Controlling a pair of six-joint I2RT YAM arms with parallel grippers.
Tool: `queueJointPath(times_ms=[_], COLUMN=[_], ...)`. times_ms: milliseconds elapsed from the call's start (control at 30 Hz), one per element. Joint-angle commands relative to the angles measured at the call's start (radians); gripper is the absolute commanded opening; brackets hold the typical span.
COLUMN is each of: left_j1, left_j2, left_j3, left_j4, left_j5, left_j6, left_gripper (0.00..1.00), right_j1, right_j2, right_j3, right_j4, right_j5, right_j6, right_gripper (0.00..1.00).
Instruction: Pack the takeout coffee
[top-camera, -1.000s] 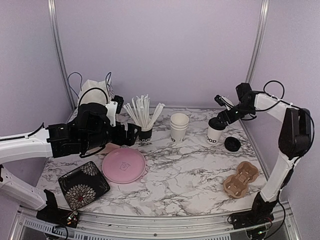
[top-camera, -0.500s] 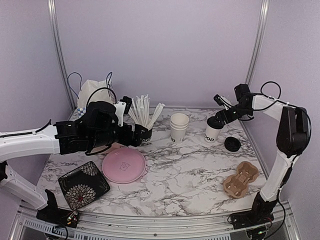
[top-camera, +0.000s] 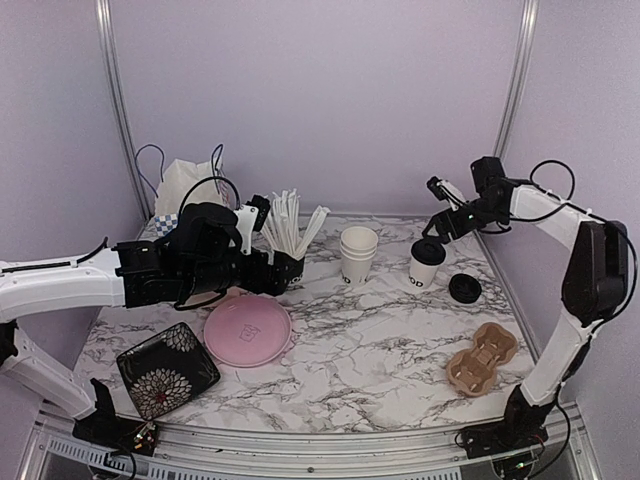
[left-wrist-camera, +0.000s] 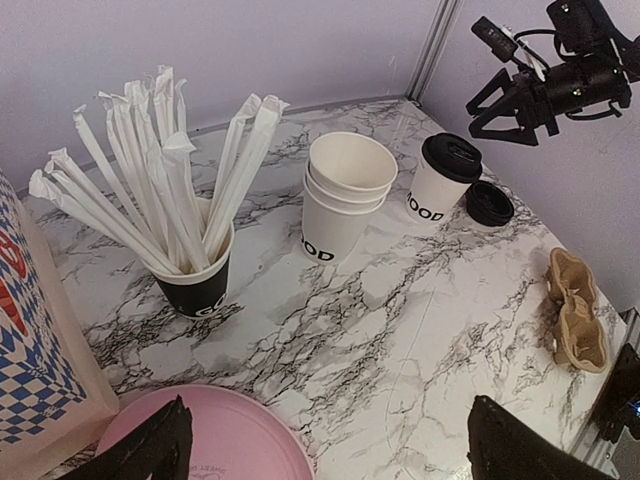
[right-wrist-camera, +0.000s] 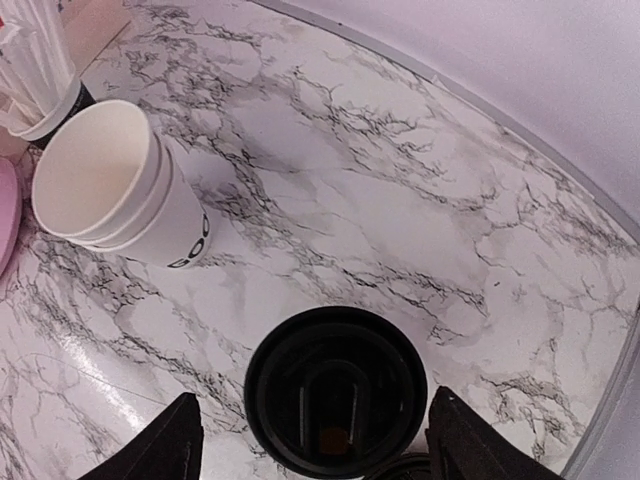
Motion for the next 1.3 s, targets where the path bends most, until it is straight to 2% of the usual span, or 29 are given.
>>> queueJointPath(times_ms=[0, 200, 333, 600, 833, 1267], left_j1=[0.006, 0.006, 0.006, 0.006, 0.006, 0.006], left_j2=[-0.006, -0.005, -0.012, -0.045, -0.061, -0.07], left_j3=[0.021, 0.02, 0.012, -0.013, -0.028, -0.038], left_j4=[-0.028, -0.036, -0.038, -0.037, -0.036, -0.037], left_j5=[0.013, 0.053, 0.05, 0.053, 0.05, 0.05], left_j6=[0.031, 0.028, 0.02, 0.002, -0.007, -0.01], left_gripper=[0.94, 0.91, 0.91, 0.91, 0.91, 0.91], right_j1=[0.1, 0.235, 0.293, 0.375, 0.409, 0.41], right_j2=[-0.072, -0.019, 0.065, 0.226, 0.299, 0.374], right_j3=[0.009, 0.114, 0.21, 0.377, 0.438, 0.513], right_j4=[0.013, -0.049, -0.097, -0.184, -0.209, -0.255], right_j5=[-0.03, -0.069, -0.071, -0.075, -0.028, -0.008], right_j6=[-0.106, -0.23, -0.267, -0.272, -0.242, -0.202], right_gripper=[0.71, 0.48, 0.41, 0.4, 0.4, 0.27])
